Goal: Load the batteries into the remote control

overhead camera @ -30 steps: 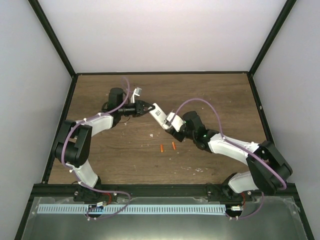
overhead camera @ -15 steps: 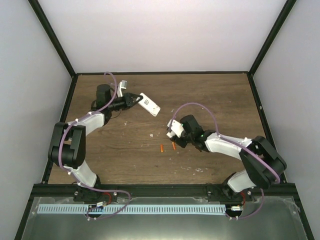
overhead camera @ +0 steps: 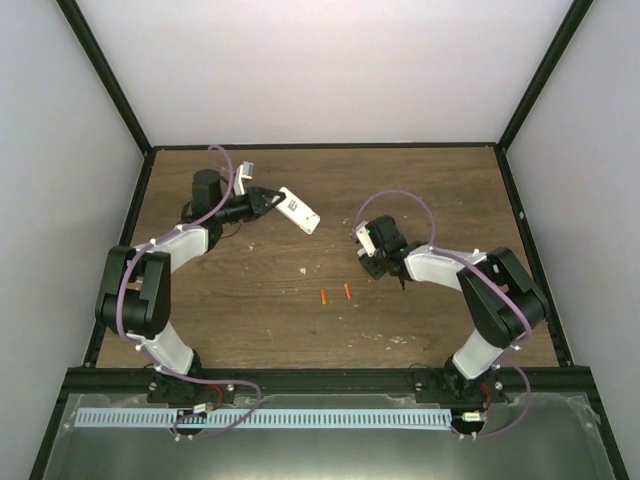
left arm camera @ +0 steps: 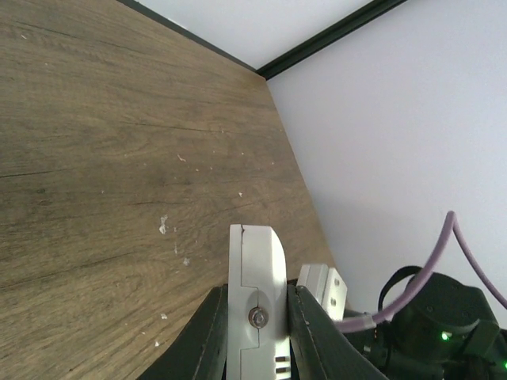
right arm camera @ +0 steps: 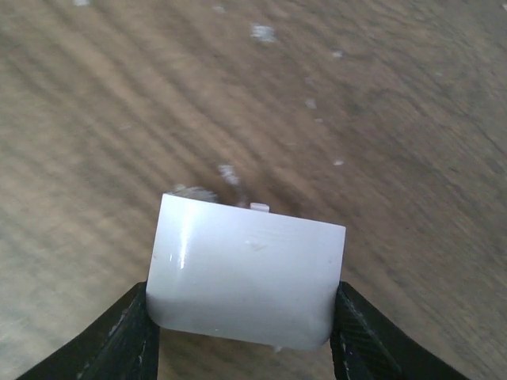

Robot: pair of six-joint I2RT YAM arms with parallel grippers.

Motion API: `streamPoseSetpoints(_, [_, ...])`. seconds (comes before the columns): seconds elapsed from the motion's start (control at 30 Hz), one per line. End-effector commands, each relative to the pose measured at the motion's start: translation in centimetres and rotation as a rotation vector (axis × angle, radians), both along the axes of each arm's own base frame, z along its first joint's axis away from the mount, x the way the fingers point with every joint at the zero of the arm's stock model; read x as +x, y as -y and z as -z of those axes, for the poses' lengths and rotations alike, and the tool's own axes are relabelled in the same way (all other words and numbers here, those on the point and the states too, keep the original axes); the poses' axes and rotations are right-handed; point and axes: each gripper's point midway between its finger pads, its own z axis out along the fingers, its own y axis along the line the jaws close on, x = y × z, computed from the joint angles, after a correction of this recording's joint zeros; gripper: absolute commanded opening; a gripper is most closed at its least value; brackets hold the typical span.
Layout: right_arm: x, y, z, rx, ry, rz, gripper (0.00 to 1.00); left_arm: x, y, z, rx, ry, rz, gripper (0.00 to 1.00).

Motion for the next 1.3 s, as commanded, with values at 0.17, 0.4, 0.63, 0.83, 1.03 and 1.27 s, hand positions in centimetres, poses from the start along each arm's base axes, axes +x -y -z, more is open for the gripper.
streamPoseSetpoints(0.17, [1.7, 5.1, 0.8, -0.009, -0.089, 0.368, 0.38, -0.1, 0.0, -1.3, -0.003, 0.049, 0.008, 0.0])
streamPoseSetpoints(0.4, [2.0, 4.8, 0.7, 0.052, -0.143, 0.449, 0.63, 0.3, -0.1, -0.8, 0.003, 0.031, -0.005, 0.0])
streamPoseSetpoints(0.63, [2.2, 4.5, -1.0, 0.072, -0.13, 0.437, 0.7, -0.1, 0.1, -0.6, -0.002, 0.041, 0.02, 0.0])
streamPoseSetpoints(0.83, [1.5, 2.2, -3.2, 0.151, -0.14, 0.351, 0.67, -1.8, 0.0, 1.6, -0.015, -0.001, 0.03, 0.0])
streamPoseSetpoints(1.03, [-1.4, -2.5, -3.8, 0.151, -0.184, 0.23, 0.64, -4.5, -0.9, 4.2, -0.039, -0.058, -0.025, 0.0])
streamPoseSetpoints(1.27, [-4.7, -7.1, -4.3, 0.27, -0.32, 0.187, 0.6, -7.6, -2.9, 5.6, -0.071, -0.07, -0.165, 0.0])
